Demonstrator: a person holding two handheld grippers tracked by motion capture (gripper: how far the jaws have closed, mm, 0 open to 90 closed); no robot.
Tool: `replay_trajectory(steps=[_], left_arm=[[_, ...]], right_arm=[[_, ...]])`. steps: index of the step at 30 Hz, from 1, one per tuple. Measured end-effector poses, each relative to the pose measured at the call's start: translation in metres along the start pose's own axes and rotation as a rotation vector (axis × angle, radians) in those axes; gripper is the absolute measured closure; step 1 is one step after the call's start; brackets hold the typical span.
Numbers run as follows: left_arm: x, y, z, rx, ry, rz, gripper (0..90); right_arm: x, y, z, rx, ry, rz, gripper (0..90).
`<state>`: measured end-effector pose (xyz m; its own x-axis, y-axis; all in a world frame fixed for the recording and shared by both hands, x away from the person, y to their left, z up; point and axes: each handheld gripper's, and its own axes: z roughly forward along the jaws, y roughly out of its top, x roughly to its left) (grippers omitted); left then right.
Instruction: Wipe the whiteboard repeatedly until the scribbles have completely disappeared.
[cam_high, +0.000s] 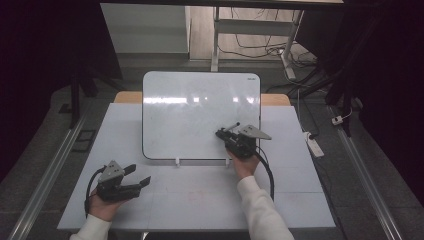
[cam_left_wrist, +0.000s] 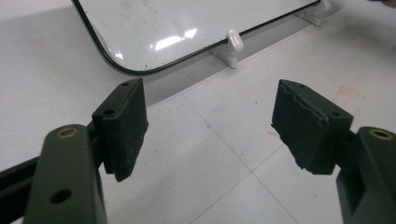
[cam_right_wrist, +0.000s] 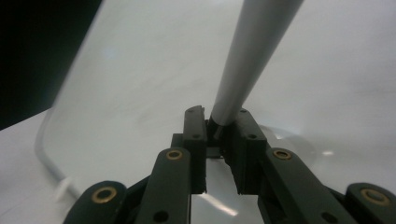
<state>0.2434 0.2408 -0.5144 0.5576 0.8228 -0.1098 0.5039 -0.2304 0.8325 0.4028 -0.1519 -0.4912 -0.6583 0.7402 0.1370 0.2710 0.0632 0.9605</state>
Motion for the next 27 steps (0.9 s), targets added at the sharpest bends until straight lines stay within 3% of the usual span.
replay_trajectory(steps=[3, 6, 8, 11, 13, 16, 18, 21, 27], left_arm=[[0.001, 0.000, 0.001, 0.004, 0.001, -0.004, 27.4], [0.001, 0.001, 0.003, 0.008, 0.000, 0.001, 27.4], [0.000, 0.000, 0.002, 0.005, 0.000, 0.002, 27.4], [0.001, 0.000, 0.000, -0.001, 0.001, -0.002, 27.4], [0.001, 0.001, 0.001, 0.000, 0.001, -0.004, 27.4], [0.001, 0.001, 0.002, 0.005, 0.001, -0.001, 27.4], [0.000, 0.001, 0.002, 0.004, 0.002, 0.002, 27.4], [0.000, 0.001, 0.000, -0.002, 0.004, -0.001, 27.4], [0.001, 0.001, 0.001, 0.000, 0.004, 0.000, 27.4]], right_arm=[[-0.004, -0.001, -0.005, -0.015, -0.012, 0.030, 77.7], [0.008, -0.009, -0.001, 0.022, 0.024, -0.024, 77.7], [0.003, -0.007, -0.006, 0.027, 0.015, -0.021, 77.7], [-0.016, -0.003, -0.019, -0.012, -0.044, 0.025, 77.7], [-0.017, -0.004, -0.021, -0.024, -0.047, 0.040, 77.7], [-0.004, -0.011, -0.014, 0.009, 0.001, 0.003, 77.7], [-0.007, -0.011, -0.016, 0.019, 0.007, 0.002, 77.7], [-0.021, -0.004, -0.024, -0.016, -0.056, 0.013, 77.7], [-0.029, 0.000, -0.022, -0.061, -0.060, 0.050, 77.7]])
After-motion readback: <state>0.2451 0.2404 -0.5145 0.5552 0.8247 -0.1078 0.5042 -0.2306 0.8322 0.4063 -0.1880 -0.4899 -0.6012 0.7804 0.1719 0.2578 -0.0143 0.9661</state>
